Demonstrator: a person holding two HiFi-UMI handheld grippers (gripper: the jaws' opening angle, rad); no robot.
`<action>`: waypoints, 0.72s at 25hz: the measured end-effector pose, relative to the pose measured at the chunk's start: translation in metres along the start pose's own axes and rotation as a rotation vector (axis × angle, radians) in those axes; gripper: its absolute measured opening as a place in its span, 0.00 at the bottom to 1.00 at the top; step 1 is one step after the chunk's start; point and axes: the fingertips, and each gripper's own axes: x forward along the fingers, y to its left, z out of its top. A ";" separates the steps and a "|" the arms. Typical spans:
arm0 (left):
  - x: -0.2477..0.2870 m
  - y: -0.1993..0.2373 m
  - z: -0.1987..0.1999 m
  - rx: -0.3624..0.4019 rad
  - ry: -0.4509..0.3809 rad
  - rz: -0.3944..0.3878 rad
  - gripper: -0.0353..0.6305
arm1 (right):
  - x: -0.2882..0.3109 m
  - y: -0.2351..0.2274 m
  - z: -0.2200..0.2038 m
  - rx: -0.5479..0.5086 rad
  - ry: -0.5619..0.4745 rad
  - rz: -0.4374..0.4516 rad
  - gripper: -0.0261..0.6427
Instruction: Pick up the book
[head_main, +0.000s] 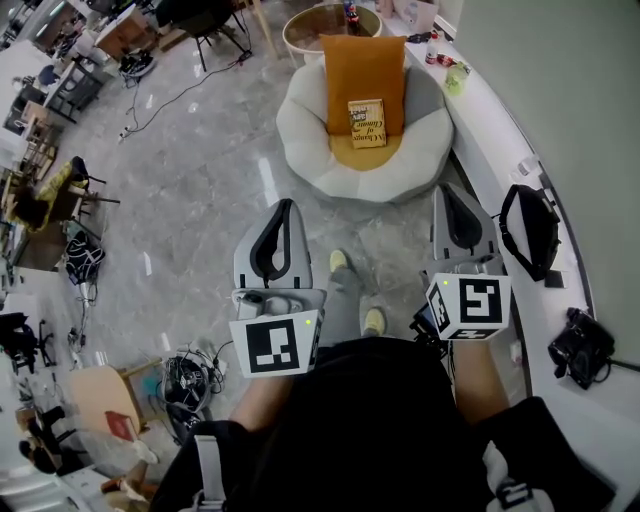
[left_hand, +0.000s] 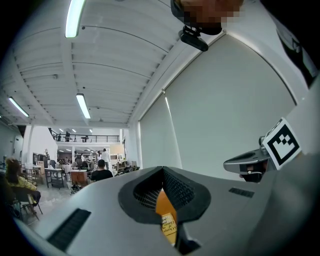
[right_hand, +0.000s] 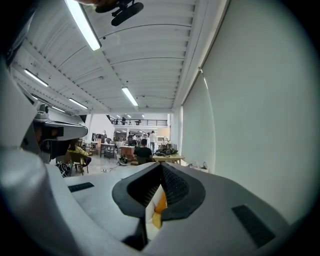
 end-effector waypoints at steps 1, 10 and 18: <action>0.003 0.000 -0.001 -0.003 -0.002 -0.002 0.07 | 0.001 -0.002 -0.001 0.001 0.001 -0.003 0.06; 0.044 0.004 -0.010 -0.016 0.001 -0.019 0.07 | 0.037 -0.014 -0.006 -0.002 0.018 -0.014 0.06; 0.087 0.027 -0.021 -0.028 0.009 -0.023 0.07 | 0.086 -0.013 -0.005 -0.020 0.025 -0.005 0.06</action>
